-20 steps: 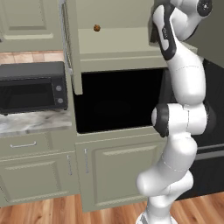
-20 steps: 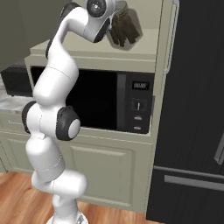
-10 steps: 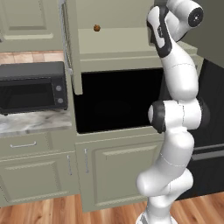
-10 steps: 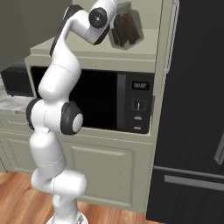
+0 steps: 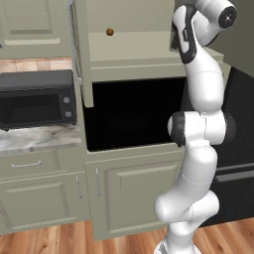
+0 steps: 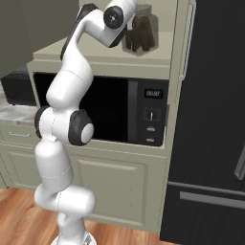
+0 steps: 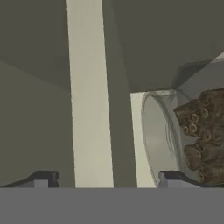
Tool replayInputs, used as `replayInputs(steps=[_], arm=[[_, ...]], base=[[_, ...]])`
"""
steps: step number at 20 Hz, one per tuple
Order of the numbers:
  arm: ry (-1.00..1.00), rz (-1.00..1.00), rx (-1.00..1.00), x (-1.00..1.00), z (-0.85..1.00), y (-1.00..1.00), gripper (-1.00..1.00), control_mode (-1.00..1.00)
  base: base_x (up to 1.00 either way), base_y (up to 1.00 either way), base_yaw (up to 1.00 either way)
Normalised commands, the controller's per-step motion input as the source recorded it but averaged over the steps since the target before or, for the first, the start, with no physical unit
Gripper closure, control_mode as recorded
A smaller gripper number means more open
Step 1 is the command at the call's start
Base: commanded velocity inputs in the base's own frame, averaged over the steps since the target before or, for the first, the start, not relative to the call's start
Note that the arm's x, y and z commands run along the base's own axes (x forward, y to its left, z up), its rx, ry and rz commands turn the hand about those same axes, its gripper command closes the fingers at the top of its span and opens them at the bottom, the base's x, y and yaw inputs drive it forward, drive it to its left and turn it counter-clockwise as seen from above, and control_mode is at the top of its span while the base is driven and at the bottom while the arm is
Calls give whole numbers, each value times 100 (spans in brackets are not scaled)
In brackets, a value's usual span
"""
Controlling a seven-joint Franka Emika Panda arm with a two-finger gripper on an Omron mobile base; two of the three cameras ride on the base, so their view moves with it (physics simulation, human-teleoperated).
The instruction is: Pick the jar and jar from the dining table and place them in the open cabinet. Close the cabinet after placing the objects.
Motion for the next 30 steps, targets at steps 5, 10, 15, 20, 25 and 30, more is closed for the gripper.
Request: replayInputs(steps=[5, 10, 15, 20, 25, 30], arm=[[4, -7, -4, 0, 0, 8, -100, -100], [2, -5, -2, 0, -1, 27, -100, -100], [3, -3, 0, -28, -7, 7, -100, -100], [0, -3, 0, -71, -4, 0, -100, -100], [12, -8, -2, -90, -29, 0, -100, -100], [19, -8, -10, -92, -38, 0, -100, -100]], base=[[0, 0, 0], [0, 0, 0], [0, 0, 0], [0, 0, 0], [0, 0, 0], [0, 0, 0]])
